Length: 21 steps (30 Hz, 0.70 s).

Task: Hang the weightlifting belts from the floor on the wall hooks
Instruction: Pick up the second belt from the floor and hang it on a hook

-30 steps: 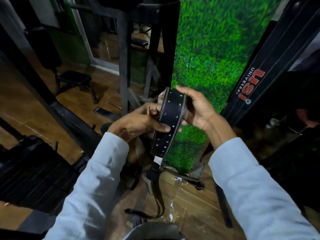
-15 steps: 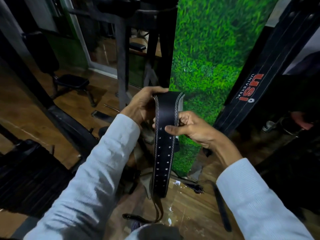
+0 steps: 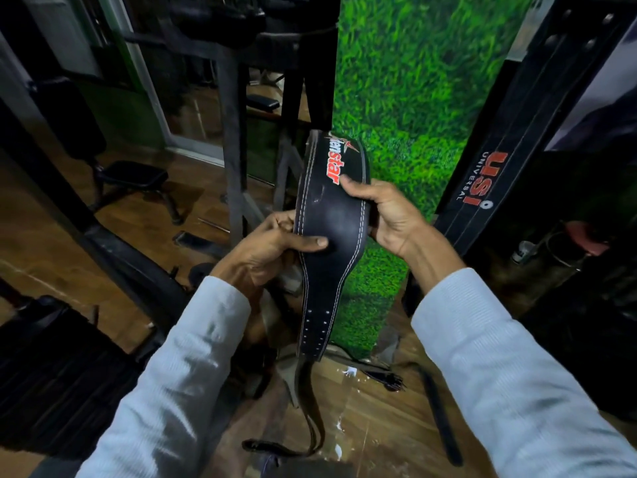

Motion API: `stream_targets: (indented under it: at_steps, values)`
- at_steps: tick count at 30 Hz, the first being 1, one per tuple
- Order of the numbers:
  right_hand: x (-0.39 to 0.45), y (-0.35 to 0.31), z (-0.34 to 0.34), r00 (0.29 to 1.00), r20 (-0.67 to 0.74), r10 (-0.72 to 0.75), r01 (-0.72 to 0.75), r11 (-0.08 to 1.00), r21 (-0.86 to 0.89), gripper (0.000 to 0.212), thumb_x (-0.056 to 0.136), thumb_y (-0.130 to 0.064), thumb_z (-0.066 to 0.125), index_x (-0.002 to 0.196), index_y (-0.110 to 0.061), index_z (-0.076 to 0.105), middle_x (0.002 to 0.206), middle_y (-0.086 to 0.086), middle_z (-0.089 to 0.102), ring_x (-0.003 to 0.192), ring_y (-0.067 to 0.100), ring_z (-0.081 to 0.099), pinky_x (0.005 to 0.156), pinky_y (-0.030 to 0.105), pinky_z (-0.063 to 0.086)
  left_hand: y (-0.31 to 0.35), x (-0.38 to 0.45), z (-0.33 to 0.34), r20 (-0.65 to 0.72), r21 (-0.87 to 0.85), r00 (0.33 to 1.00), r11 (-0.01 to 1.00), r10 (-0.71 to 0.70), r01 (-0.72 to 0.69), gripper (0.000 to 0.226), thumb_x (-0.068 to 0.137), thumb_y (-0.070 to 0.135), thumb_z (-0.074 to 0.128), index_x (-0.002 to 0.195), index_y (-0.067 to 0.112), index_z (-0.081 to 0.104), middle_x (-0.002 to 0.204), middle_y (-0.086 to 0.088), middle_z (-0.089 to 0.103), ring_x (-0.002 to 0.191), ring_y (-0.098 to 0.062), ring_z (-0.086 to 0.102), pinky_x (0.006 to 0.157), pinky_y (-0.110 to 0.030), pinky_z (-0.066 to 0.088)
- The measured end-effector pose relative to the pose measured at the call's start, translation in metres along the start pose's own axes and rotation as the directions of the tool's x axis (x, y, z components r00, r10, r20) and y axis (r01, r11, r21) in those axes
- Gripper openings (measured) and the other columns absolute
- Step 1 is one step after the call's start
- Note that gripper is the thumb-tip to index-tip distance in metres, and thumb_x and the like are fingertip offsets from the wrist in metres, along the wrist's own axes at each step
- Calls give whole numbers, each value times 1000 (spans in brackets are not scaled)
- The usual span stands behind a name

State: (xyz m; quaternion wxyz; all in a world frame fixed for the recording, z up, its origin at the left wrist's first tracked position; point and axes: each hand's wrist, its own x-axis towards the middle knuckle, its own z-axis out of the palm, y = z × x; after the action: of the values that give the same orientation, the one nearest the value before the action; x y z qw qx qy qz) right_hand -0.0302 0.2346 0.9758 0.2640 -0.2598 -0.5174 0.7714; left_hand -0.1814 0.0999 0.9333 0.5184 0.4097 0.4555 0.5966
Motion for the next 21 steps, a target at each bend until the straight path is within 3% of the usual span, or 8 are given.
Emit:
stream_targets:
  at_steps: [1,3,5,7,10,14,17,21]
  values:
    - [1,0,2,1000,7,-14,15,999,-29,41,90,-10,73,127,4,66,101,9,79,86,18,78,72,29,63,1,-5,-4,-9,15,1000,1000,-17,18,35,76,-8,73,111,-4,73,98,-10,79,89,-20,76,90,-32,60]
    - [0,6,3,998,66,-18,22,998,-61,37,90,-3,70,126,6,66,97,9,79,81,16,77,73,28,63,14,-15,-4,-59,11,996,997,-70,71,15,85,14,74,96,4,79,92,-9,80,78,-17,77,78,-28,63]
    - [-1,13,4,993,112,-45,58,991,-119,32,87,3,71,119,6,69,98,9,79,88,17,76,91,32,61,29,-16,-3,-149,-47,982,993,-113,108,32,94,37,60,96,11,78,91,-2,81,72,-12,77,64,-23,62]
    - [-3,24,5,985,147,-88,112,980,-164,33,82,6,75,114,7,71,102,9,79,97,18,73,106,35,53,50,-9,3,-170,-106,983,993,-63,45,41,102,44,48,106,15,76,101,1,81,85,-12,78,70,-24,63]
    - [-9,41,6,975,199,-102,152,955,-256,38,70,-5,83,108,-3,76,105,5,80,100,15,73,99,29,54,71,13,8,-234,-134,972,989,33,-65,30,99,32,63,110,8,76,111,-13,77,98,-26,75,97,-40,60]
    - [-17,47,6,985,140,-96,130,957,-259,30,73,-11,82,102,-10,77,101,4,80,92,12,74,92,26,58,75,27,5,-368,-27,919,986,142,-163,9,87,-5,72,90,3,72,82,-14,74,70,-27,71,75,-39,63]
    - [-13,23,11,991,73,-117,127,979,-162,33,88,-28,76,116,-10,73,111,7,77,99,19,70,97,39,52,64,20,5,-322,-30,925,974,202,-224,13,86,-8,71,96,1,72,87,-16,73,76,-28,70,84,-43,60]
    - [2,-15,23,982,6,-188,188,978,-94,48,94,-35,71,129,-2,67,124,8,75,116,19,67,117,48,42,52,13,7,-284,-18,917,955,279,-296,14,84,-10,70,91,3,71,82,-10,74,71,-21,71,73,-32,61]
